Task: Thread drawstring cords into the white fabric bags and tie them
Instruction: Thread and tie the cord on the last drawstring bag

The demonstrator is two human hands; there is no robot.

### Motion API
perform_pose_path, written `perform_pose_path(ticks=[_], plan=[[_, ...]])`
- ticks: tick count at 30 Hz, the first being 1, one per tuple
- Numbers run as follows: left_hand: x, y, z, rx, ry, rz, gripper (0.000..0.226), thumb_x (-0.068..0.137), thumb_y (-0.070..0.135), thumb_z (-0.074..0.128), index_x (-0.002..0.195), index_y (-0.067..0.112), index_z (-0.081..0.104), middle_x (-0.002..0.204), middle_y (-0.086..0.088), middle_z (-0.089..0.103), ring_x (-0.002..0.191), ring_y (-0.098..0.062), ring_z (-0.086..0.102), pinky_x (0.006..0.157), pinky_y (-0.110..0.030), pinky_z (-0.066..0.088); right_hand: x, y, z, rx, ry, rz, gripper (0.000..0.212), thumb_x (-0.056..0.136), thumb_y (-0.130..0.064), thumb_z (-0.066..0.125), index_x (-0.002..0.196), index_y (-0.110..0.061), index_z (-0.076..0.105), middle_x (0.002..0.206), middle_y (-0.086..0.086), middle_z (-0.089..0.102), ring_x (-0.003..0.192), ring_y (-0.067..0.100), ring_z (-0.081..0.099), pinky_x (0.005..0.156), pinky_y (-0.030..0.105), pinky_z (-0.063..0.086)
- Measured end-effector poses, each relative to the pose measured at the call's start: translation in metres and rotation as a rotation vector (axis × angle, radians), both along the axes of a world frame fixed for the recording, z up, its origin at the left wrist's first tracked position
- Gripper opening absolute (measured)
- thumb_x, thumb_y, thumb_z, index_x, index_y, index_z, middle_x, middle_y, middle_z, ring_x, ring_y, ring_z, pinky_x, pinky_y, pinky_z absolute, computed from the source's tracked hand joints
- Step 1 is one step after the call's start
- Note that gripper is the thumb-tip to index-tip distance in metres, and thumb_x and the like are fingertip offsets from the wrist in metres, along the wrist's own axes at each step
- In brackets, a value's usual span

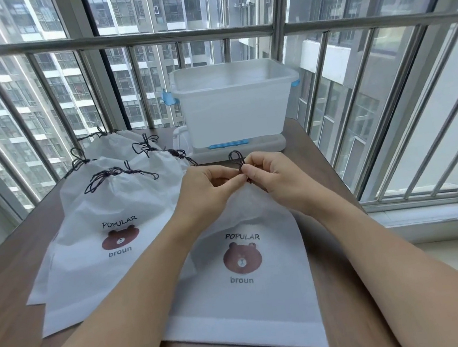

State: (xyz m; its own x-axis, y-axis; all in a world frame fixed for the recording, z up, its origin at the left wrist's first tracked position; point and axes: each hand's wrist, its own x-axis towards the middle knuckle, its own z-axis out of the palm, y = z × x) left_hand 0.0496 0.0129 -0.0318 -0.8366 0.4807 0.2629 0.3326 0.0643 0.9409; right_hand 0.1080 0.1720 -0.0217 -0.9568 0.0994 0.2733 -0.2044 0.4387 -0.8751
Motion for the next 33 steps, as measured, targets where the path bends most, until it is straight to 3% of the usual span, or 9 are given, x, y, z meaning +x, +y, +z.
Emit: perform_pose_path(ticks=[4, 7, 10, 14, 18, 20, 23, 26, 33], plan=[[0.001, 0.001, 0.0, 0.01, -0.04, -0.022, 0.007, 0.087, 0.014, 0.075, 0.092, 0.013, 0.08, 0.085, 0.003, 0.078, 0.082, -0.006, 0.072, 0.075, -0.018, 0.052, 0.0, 0.003, -0.002, -0.043, -0.041, -0.012, 0.027, 0.103, -0.016, 0.055, 0.076, -0.017, 0.059, 0.064, -0.001, 0.049, 0.057, 0.01, 0.037, 0.053, 0.024, 0.029], [0.003, 0.003, 0.0, 0.037, -0.1, 0.002, 0.007, 0.089, 0.013, 0.073, 0.09, 0.014, 0.08, 0.084, 0.002, 0.078, 0.078, -0.004, 0.069, 0.075, -0.016, 0.051, 0.002, 0.004, 0.0, 0.204, 0.002, -0.124, 0.026, 0.102, -0.017, 0.056, 0.076, -0.012, 0.059, 0.06, -0.011, 0.051, 0.053, 0.002, 0.04, 0.055, 0.019, 0.032], [0.002, 0.005, 0.0, 0.095, -0.212, 0.032, 0.009, 0.089, 0.016, 0.073, 0.089, 0.01, 0.079, 0.084, -0.002, 0.077, 0.075, -0.009, 0.067, 0.073, -0.023, 0.052, 0.002, -0.001, 0.002, 0.381, 0.038, -0.204, 0.027, 0.101, -0.017, 0.056, 0.076, -0.01, 0.057, 0.06, -0.009, 0.05, 0.053, 0.002, 0.044, 0.053, 0.017, 0.033], [0.006, 0.007, 0.004, 0.257, -0.536, -0.063, 0.016, 0.095, 0.013, 0.064, 0.095, 0.002, 0.076, 0.089, -0.014, 0.074, 0.079, -0.021, 0.068, 0.072, -0.028, 0.057, -0.002, -0.003, 0.001, 0.253, 0.007, -0.207, 0.033, 0.102, -0.019, 0.056, 0.07, -0.022, 0.053, 0.058, -0.012, 0.049, 0.051, 0.001, 0.041, 0.052, 0.017, 0.032], [0.009, 0.008, 0.009, 0.32, -0.741, -0.244, 0.026, 0.101, 0.019, 0.053, 0.102, 0.001, 0.071, 0.088, -0.012, 0.069, 0.077, -0.02, 0.065, 0.072, -0.029, 0.052, -0.001, 0.0, -0.001, 0.193, 0.009, -0.173, 0.027, 0.103, -0.02, 0.056, 0.076, -0.015, 0.06, 0.057, -0.015, 0.049, 0.053, 0.002, 0.038, 0.054, 0.018, 0.031], [0.008, 0.01, 0.005, 0.232, -0.632, -0.222, 0.027, 0.099, 0.024, 0.057, 0.099, 0.001, 0.072, 0.088, -0.013, 0.067, 0.079, -0.022, 0.062, 0.074, -0.031, 0.048, 0.0, 0.0, -0.002, 0.239, 0.009, -0.161, 0.026, 0.103, -0.021, 0.056, 0.082, -0.008, 0.064, 0.063, -0.011, 0.053, 0.056, 0.003, 0.04, 0.056, 0.018, 0.033], [0.007, 0.01, -0.001, 0.069, -0.271, -0.06, 0.029, 0.094, 0.026, 0.067, 0.095, -0.002, 0.072, 0.079, -0.018, 0.065, 0.075, -0.021, 0.055, 0.069, -0.029, 0.044, -0.001, 0.001, -0.003, 0.255, 0.03, -0.162, 0.026, 0.102, -0.018, 0.055, 0.078, -0.01, 0.062, 0.059, -0.013, 0.05, 0.055, 0.003, 0.04, 0.055, 0.019, 0.033], [0.006, 0.007, 0.002, 0.016, 0.007, 0.071, 0.009, 0.089, 0.018, 0.073, 0.087, 0.011, 0.079, 0.075, -0.005, 0.074, 0.067, -0.01, 0.062, 0.068, -0.026, 0.051, -0.002, 0.006, -0.004, 0.248, 0.043, -0.165, 0.028, 0.102, -0.016, 0.056, 0.075, -0.011, 0.061, 0.056, -0.014, 0.05, 0.056, 0.002, 0.042, 0.055, 0.019, 0.032], [-0.006, -0.006, 0.008, -0.044, 0.246, 0.163, 0.011, 0.084, 0.009, 0.076, 0.086, 0.02, 0.077, 0.077, 0.005, 0.075, 0.072, -0.01, 0.071, 0.073, -0.024, 0.057, 0.003, 0.01, 0.001, 0.106, 0.012, -0.117, 0.033, 0.103, -0.015, 0.056, 0.071, -0.02, 0.062, 0.056, -0.015, 0.053, 0.052, 0.002, 0.041, 0.053, 0.018, 0.034]])
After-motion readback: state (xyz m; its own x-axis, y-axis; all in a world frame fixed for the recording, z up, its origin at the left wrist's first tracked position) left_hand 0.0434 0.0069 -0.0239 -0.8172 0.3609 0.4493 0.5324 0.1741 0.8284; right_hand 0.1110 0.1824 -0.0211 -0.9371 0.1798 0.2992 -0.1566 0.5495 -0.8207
